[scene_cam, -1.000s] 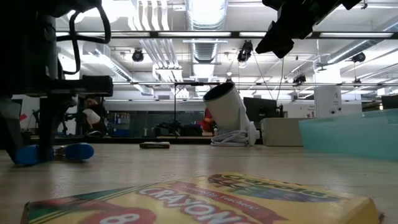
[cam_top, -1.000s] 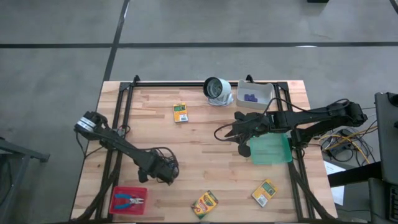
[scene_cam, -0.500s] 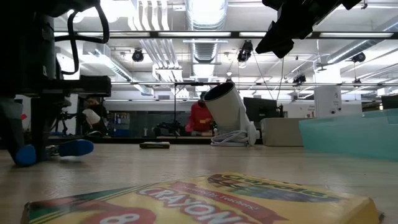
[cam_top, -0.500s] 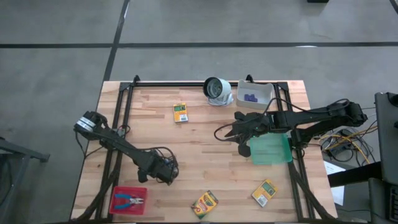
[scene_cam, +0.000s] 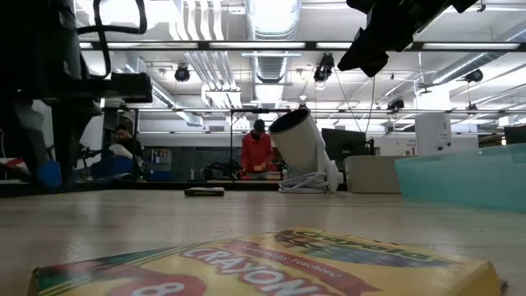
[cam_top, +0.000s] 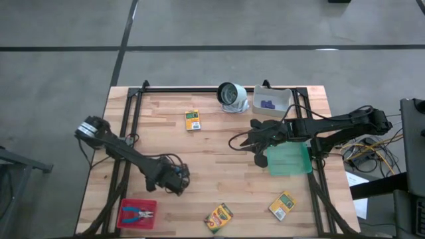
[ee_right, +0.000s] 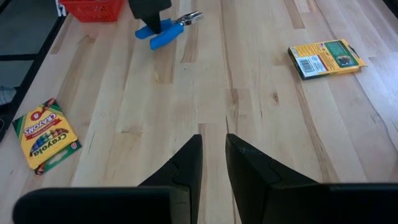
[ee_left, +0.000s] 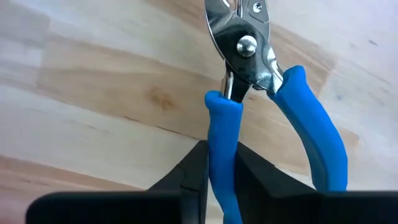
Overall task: Pick & Place School Supplies
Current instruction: Put the blue puncher into the red bin
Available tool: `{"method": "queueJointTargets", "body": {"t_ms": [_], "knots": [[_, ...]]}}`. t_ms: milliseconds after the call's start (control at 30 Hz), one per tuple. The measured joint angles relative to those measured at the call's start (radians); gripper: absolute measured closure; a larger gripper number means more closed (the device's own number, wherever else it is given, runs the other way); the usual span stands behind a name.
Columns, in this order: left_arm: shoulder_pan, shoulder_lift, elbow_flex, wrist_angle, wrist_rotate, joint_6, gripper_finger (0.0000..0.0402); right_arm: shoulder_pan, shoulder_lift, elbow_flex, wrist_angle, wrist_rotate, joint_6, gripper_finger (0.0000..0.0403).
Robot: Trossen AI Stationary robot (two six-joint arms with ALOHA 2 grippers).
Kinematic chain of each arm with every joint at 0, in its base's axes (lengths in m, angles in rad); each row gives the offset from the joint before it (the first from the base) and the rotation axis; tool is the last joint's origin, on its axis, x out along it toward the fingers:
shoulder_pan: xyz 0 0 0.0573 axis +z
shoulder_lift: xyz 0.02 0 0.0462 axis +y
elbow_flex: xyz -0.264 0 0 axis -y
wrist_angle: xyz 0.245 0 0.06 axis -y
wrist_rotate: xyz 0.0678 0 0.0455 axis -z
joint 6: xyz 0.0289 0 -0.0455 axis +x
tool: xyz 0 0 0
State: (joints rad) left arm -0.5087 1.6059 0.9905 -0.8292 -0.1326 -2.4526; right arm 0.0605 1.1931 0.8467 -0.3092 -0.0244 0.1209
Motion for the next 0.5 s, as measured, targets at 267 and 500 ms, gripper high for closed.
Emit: {"method": "queueJointTargets", "body": {"t_ms": [267,500], "knots": [[-0.001,-0.084,0.000,-0.080,0.001,0.149,0.0344,0.000,0.000,0.000,0.000,0.000,0.000,0.0335],[-0.001,-0.156,0.000,-0.100,-0.018,0.403,0.0344,0.000,0.000,0.000,0.000,0.000,0.000,0.0335]]}}
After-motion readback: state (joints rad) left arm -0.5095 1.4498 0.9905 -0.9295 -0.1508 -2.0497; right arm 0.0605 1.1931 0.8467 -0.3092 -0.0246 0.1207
